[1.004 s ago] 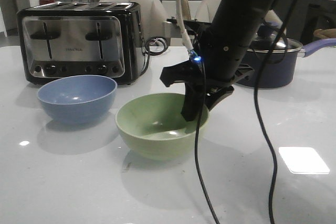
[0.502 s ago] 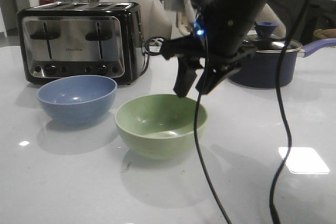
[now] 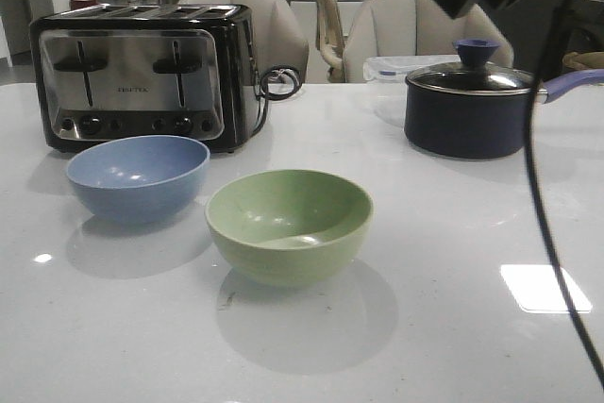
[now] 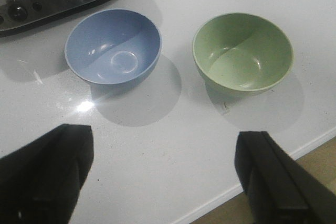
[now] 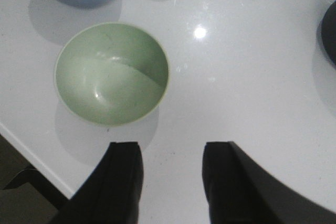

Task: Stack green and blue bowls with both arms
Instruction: 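Set the green bowl down, open the right gripper and withdraw, then lower the left gripper onto the light blue bowl rim and grip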

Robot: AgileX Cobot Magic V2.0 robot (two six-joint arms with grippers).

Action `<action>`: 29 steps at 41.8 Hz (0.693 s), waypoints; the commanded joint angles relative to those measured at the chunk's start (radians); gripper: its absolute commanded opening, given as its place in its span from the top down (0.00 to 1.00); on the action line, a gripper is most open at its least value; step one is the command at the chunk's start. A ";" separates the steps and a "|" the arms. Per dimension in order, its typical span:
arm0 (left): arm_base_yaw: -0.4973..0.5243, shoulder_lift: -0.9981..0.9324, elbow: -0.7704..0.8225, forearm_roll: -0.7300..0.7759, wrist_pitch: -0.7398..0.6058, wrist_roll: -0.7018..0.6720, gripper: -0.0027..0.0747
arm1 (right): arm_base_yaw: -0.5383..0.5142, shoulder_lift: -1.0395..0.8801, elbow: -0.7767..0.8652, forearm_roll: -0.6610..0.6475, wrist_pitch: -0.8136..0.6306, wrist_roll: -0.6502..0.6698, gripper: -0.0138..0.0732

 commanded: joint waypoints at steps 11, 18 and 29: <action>-0.007 0.008 -0.030 -0.004 -0.077 0.000 0.19 | 0.003 -0.218 0.210 0.066 -0.083 0.006 0.38; -0.005 0.072 -0.079 0.048 -0.009 0.000 0.19 | 0.003 -0.237 0.218 0.066 -0.085 0.006 0.38; 0.131 0.319 -0.253 0.111 0.123 -0.004 0.19 | 0.003 -0.235 0.218 0.066 -0.084 0.006 0.38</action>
